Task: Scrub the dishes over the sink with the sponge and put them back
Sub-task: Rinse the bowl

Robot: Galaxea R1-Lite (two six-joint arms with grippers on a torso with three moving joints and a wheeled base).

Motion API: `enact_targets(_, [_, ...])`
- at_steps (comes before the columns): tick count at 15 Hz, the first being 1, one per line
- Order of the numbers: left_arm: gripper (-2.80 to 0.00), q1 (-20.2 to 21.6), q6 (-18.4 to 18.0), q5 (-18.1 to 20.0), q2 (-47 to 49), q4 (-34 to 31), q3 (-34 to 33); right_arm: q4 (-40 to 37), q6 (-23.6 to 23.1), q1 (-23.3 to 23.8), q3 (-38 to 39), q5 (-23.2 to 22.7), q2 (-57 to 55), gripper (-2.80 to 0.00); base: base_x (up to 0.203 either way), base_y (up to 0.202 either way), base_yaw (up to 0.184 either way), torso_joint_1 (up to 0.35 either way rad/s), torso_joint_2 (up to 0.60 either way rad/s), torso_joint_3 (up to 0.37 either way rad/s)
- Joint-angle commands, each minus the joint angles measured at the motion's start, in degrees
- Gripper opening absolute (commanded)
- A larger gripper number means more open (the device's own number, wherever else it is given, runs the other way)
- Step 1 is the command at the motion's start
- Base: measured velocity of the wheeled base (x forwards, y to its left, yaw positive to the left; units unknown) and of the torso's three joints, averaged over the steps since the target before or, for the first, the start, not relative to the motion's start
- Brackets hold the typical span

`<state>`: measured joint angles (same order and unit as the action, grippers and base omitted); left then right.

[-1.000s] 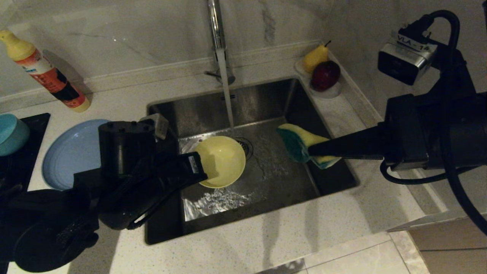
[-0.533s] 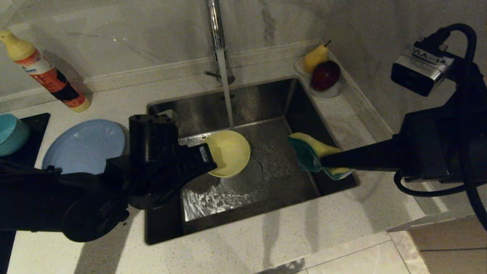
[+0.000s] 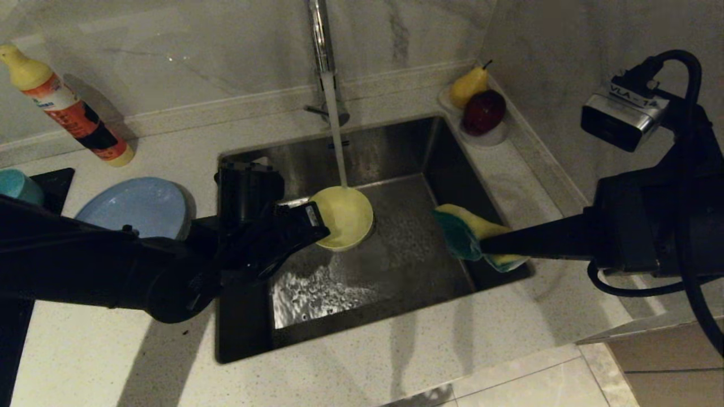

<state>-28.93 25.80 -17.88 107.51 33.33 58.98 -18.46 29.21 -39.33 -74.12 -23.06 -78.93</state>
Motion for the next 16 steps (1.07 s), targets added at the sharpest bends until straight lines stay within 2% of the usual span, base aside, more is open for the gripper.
enact_targets(1, [-2.80,0.3,0.2,-0.1,2.5,-0.3,3.0,-0.1,0.1,0.0,0.1,-0.1,-0.4,-2.80,0.000,0.000,0.000,0.000,0.00,0.000])
enact_targets(5, [-2.80,0.4,0.3,-0.1,3.9,-1.8,5.7,3.0,0.0,1.0,1.6,-0.2,-0.8,-2.80,0.000,0.000,0.000,0.000,0.00,0.000])
enact_targets(12, [-2.80,0.6,0.3,-0.3,0.6,-1.8,2.1,3.3,0.0,1.0,2.5,-0.3,-0.7,-2.80,0.000,0.000,0.000,0.000,0.00,0.000])
enact_targets(14, [-2.80,2.1,-0.9,-1.0,-1.1,-1.1,-0.5,3.3,0.0,1.0,2.7,-0.4,-0.8,-2.80,0.000,0.000,0.000,0.000,0.00,0.000])
enact_targets(16, [-2.80,5.7,-5.7,-1.4,-3.3,-0.9,-1.0,3.3,0.1,1.0,3.0,-1.0,-0.5,-2.80,0.000,0.000,0.000,0.000,0.00,0.000])
